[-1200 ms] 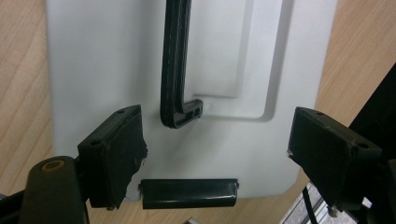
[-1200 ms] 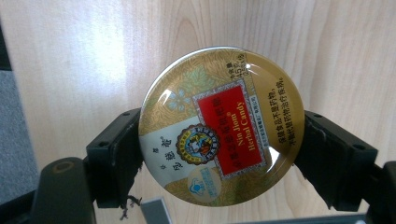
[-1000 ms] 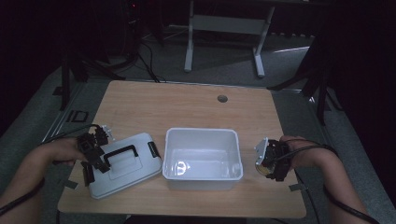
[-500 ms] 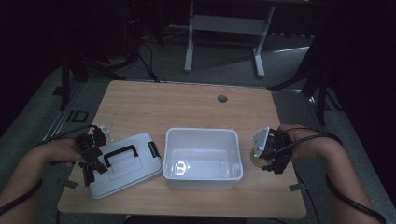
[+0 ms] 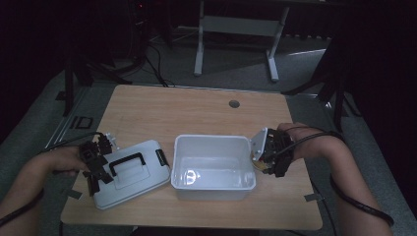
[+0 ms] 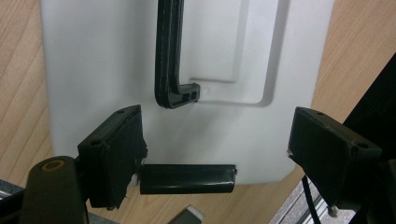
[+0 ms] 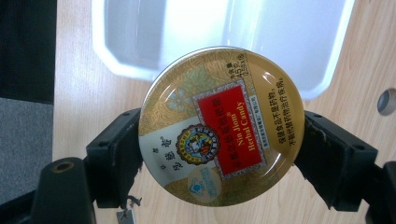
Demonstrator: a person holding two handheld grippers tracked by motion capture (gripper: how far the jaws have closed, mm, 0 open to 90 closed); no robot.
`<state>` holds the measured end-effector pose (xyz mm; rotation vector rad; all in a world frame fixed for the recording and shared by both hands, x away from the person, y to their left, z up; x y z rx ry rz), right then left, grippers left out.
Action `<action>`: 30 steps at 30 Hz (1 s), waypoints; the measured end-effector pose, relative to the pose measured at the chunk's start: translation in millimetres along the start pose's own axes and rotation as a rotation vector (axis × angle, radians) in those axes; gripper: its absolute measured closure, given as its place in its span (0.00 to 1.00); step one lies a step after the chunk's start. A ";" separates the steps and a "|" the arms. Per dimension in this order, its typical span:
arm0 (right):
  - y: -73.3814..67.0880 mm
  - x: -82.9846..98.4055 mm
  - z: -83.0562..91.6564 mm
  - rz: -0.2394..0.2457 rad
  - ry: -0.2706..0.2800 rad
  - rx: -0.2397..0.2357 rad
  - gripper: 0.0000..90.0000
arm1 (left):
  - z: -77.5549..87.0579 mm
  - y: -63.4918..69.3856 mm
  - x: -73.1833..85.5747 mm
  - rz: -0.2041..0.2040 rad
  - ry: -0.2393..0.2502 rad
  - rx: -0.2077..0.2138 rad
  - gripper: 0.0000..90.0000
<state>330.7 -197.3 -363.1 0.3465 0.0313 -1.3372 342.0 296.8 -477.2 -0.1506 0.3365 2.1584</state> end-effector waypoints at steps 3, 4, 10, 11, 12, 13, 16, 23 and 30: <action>3.8 -7.9 -2.9 0.009 0.005 -0.006 0.23 | 1.3 0.0 1.2 0.006 0.013 -0.003 0.20; 5.5 -11.5 -4.2 0.011 0.005 -0.007 0.23 | 1.7 0.0 1.6 0.006 0.014 -0.005 0.20; 13.0 -27.6 -12.4 0.015 -0.006 -0.023 0.23 | 2.0 -0.4 3.7 0.006 0.006 -0.009 0.20; 13.7 -29.6 -13.4 0.017 -0.008 -0.022 0.23 | 1.5 -0.5 4.3 0.009 0.007 -0.007 0.20; 14.7 -33.0 -14.7 0.026 -0.011 -0.026 0.23 | 1.3 -0.7 4.7 0.012 0.006 -0.006 0.20; 15.2 -35.0 -15.5 0.030 -0.011 -0.027 0.23 | 1.3 -0.7 4.7 0.012 0.006 -0.006 0.20; 17.6 -44.7 -18.5 0.046 -0.006 -0.025 0.23 | -0.8 -1.3 5.7 0.013 -0.001 -0.006 0.20; 22.7 -59.3 -33.5 0.050 -0.003 -0.026 0.23 | -0.6 -1.4 4.7 0.005 0.003 -0.011 0.20; 24.2 -65.3 -53.3 0.049 0.001 -0.046 0.23 | -0.9 -1.8 4.8 0.006 -0.001 -0.011 0.20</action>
Point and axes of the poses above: each handheld gripper's, and its own axes: z roughly backward along the jaws, x roughly out of its underside, y roughly to its right, the point moved 1 cm from there along -z, roughly forward along the jaws, and after that the axes turned 9 degrees about y, right-handed, at the moved point
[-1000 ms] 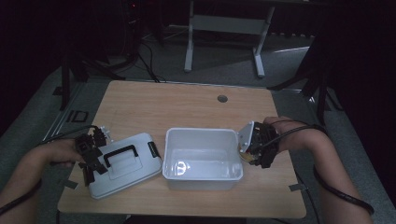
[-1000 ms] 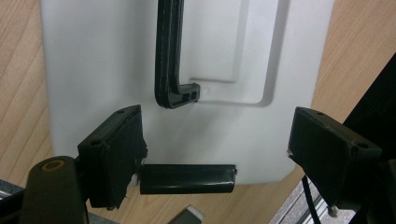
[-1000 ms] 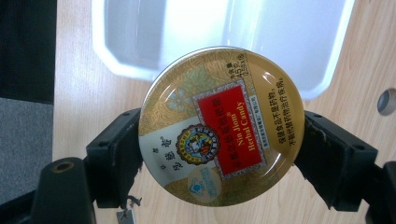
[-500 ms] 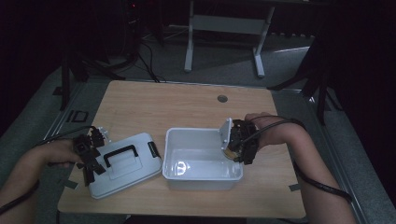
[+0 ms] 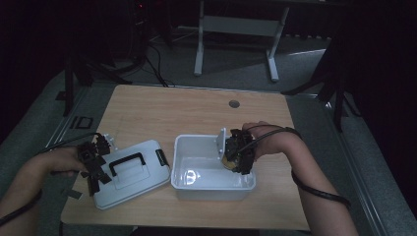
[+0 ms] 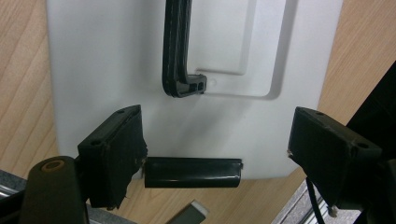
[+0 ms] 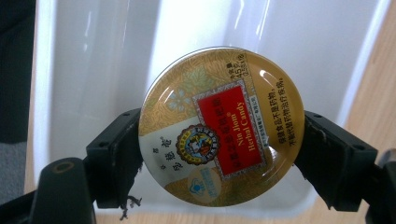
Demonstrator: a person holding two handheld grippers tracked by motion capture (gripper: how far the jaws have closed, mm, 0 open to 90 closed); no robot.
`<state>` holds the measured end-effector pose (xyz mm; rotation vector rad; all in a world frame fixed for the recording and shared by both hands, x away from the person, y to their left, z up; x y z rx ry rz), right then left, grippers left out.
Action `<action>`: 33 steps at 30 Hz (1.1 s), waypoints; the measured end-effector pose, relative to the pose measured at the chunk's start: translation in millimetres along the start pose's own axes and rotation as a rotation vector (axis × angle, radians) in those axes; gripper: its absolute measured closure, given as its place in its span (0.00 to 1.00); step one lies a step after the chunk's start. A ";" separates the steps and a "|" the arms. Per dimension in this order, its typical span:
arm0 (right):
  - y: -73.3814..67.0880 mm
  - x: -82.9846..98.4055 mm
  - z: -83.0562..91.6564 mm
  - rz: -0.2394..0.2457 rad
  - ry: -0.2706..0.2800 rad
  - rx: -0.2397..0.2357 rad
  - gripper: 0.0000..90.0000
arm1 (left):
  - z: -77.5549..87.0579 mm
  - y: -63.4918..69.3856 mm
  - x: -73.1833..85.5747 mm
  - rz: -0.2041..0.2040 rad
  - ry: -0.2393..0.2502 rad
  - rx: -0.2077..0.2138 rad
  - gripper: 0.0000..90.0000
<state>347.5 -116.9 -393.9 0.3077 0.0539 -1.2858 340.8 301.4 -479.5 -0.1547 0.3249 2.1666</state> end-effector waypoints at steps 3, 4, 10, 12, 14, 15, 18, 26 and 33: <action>0.0 -1.0 -5.5 0.002 0.001 -0.006 0.23 | -0.5 0.0 -0.2 -0.005 -0.003 0.001 0.20; -0.5 -0.5 -12.3 0.001 -0.014 -0.018 0.23 | -1.0 0.2 -0.2 -0.008 -0.004 0.001 0.20; -0.7 5.6 -29.2 -0.022 -0.031 -0.041 0.23 | -1.3 -0.1 0.1 -0.005 -0.004 0.002 0.20; -0.5 9.5 -37.0 -0.032 -0.034 -0.048 0.23 | -1.5 -0.4 0.0 -0.005 -0.005 0.001 0.20; 0.4 13.8 -46.5 -0.056 -0.037 -0.060 0.23 | -2.0 -0.1 -0.4 -0.008 -0.007 0.003 0.20; 0.6 14.7 -48.6 -0.061 -0.038 -0.063 0.23 | -2.0 -0.1 -0.4 -0.008 -0.007 0.003 0.20; 0.1 16.3 -53.4 -0.073 -0.045 -0.073 0.23 | -3.0 0.2 -0.9 -0.008 -0.008 0.004 0.20; 0.2 17.9 -68.1 -0.106 -0.086 -0.086 0.23 | -5.6 0.3 -2.3 -0.012 -0.013 0.008 0.20; 0.8 17.6 -78.9 -0.116 -0.131 -0.094 0.23 | -7.5 0.6 -3.6 -0.013 -0.015 0.013 0.20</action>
Point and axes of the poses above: each handheld gripper's, and its own axes: z roughly backward along the jaws, x roughly out of its underside, y roughly to its right, the point moved 1 cm from there along -z, roughly forward along the jaws, and after that the axes turned 9 degrees about y, right-handed, at the moved point
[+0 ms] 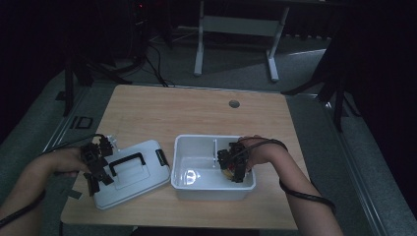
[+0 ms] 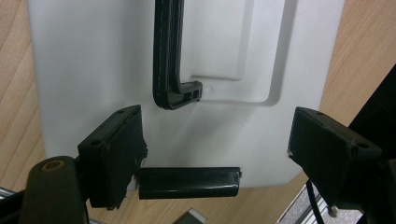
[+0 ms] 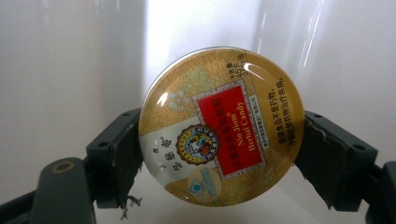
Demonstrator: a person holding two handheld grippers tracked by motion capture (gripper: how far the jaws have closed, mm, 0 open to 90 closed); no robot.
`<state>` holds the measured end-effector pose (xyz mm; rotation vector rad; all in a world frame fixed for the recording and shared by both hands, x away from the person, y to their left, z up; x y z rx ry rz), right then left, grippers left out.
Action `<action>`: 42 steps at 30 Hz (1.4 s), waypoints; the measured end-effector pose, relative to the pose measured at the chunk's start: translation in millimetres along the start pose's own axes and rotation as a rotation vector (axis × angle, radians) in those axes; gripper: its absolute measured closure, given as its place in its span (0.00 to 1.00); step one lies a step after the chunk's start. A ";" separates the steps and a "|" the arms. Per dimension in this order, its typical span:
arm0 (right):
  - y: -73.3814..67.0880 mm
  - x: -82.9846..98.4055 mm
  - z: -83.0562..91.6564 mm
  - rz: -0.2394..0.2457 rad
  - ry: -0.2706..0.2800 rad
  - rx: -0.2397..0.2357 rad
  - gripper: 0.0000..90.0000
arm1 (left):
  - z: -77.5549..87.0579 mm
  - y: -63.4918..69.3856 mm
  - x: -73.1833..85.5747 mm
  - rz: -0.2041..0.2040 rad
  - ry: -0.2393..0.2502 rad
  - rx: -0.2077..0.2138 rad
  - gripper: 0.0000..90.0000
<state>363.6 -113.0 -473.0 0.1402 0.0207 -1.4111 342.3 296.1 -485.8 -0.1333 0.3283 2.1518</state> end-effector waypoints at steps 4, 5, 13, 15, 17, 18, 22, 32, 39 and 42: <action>1.3 0.8 -6.3 -0.004 -0.029 -0.004 0.23 | 0.1 0.0 -0.3 -0.001 0.000 -0.002 0.20; 1.5 0.7 -8.0 -0.012 -0.036 -0.012 0.23 | 0.1 -0.1 -0.4 -0.001 -0.001 -0.001 0.20; 3.8 0.1 -20.3 -0.039 -0.079 -0.038 0.22 | 0.0 -0.2 -0.3 -0.001 -0.001 -0.002 0.20; 4.2 0.1 -21.5 -0.046 -0.078 -0.043 0.23 | 0.0 -0.2 -0.3 -0.001 -0.001 -0.002 0.20; 5.1 -0.4 -24.3 -0.054 -0.083 -0.061 0.22 | -1.4 -0.7 0.6 -0.001 -0.013 -0.002 0.20; 5.0 -0.4 -25.0 -0.052 -0.081 -0.064 0.22 | -1.4 -0.8 0.7 -0.002 -0.012 0.000 0.20; 4.9 -0.2 -25.9 -0.055 -0.087 -0.073 0.22 | -1.2 -1.0 0.7 0.000 -0.011 -0.001 0.20; 5.6 -1.4 -21.2 -0.075 -0.083 -0.083 0.22 | -2.1 -0.2 -0.6 -0.001 -0.012 0.000 0.20; 6.2 -2.2 -20.4 -0.097 -0.073 -0.092 0.20 | -4.1 -0.4 -0.5 0.000 -0.019 -0.002 0.20; 6.5 -2.4 -20.0 -0.087 -0.062 -0.086 0.20 | -3.3 -0.3 -0.4 -0.001 -0.018 -0.001 0.20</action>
Point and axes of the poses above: each handheld gripper's, and its own axes: z roughly backward along the jaws, x roughly out of its underside, y roughly to its right, the point moved 1 cm from there along -z, roughly forward along the jaws, and after that the axes turned 9 degrees about y, right-handed, at the moved point
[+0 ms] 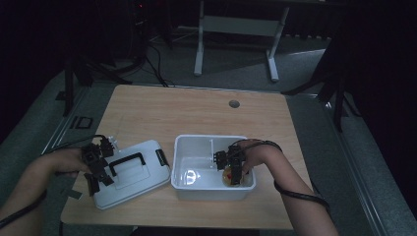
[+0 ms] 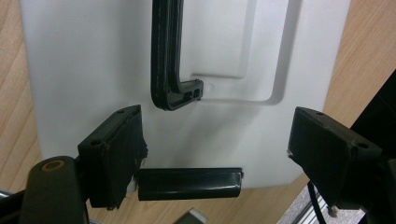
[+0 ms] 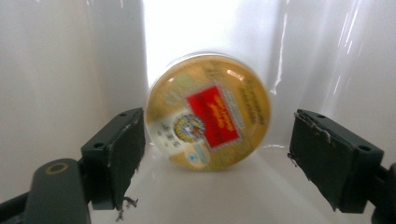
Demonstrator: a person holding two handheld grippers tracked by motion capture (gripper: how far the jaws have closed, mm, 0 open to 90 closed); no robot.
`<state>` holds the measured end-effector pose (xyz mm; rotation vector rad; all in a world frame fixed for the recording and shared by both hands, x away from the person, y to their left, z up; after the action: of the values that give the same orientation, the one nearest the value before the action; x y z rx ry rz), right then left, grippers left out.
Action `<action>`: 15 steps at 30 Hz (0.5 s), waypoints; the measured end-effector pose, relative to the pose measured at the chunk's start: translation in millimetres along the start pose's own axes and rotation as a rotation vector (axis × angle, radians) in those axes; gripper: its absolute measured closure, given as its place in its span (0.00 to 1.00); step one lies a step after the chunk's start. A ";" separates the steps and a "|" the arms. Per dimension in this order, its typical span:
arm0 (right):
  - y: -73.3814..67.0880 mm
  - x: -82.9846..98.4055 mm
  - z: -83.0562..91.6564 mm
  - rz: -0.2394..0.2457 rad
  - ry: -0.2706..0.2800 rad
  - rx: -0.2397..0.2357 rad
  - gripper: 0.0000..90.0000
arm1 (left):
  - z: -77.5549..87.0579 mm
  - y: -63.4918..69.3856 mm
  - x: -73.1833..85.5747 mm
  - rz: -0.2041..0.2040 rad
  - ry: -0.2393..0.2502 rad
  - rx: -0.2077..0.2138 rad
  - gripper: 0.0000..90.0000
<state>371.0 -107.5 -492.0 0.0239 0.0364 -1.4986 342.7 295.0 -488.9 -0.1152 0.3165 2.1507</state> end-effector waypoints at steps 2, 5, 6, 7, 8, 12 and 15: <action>0.0 0.4 1.9 -0.001 0.000 0.008 0.20 | 0.9 -0.1 0.1 0.002 0.001 -0.002 0.20; -0.6 1.9 6.4 -0.003 0.011 0.011 0.20 | 1.5 0.1 0.3 0.002 -0.002 -0.003 0.20; -0.9 2.4 8.6 -0.006 0.015 0.007 0.20 | 1.5 0.0 0.3 0.003 -0.003 -0.003 0.20; -1.4 2.9 10.5 -0.010 0.024 0.007 0.20 | 1.5 0.1 0.4 0.002 -0.004 -0.003 0.20; -1.5 3.3 12.8 -0.007 0.025 0.009 0.20 | 1.5 0.1 0.4 0.002 -0.004 -0.002 0.20; -2.3 4.4 21.4 -0.001 0.049 0.030 0.19 | 0.3 0.4 0.1 0.003 -0.007 -0.003 0.20; -2.9 5.7 29.5 -0.011 0.066 0.033 0.17 | -0.1 0.5 -0.3 0.003 -0.007 -0.003 0.20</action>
<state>368.8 -114.4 -462.7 0.1002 0.0649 -1.5087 342.4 294.5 -488.8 -0.1094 0.3095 2.1544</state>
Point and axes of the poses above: each handheld gripper's, and its own axes: z roughly backward along the jaws, x roughly out of its underside, y roughly to its right, the point moved 1 cm from there along -z, roughly forward along the jaws, and after that the axes turned 9 degrees about y, right-handed, at the moved point
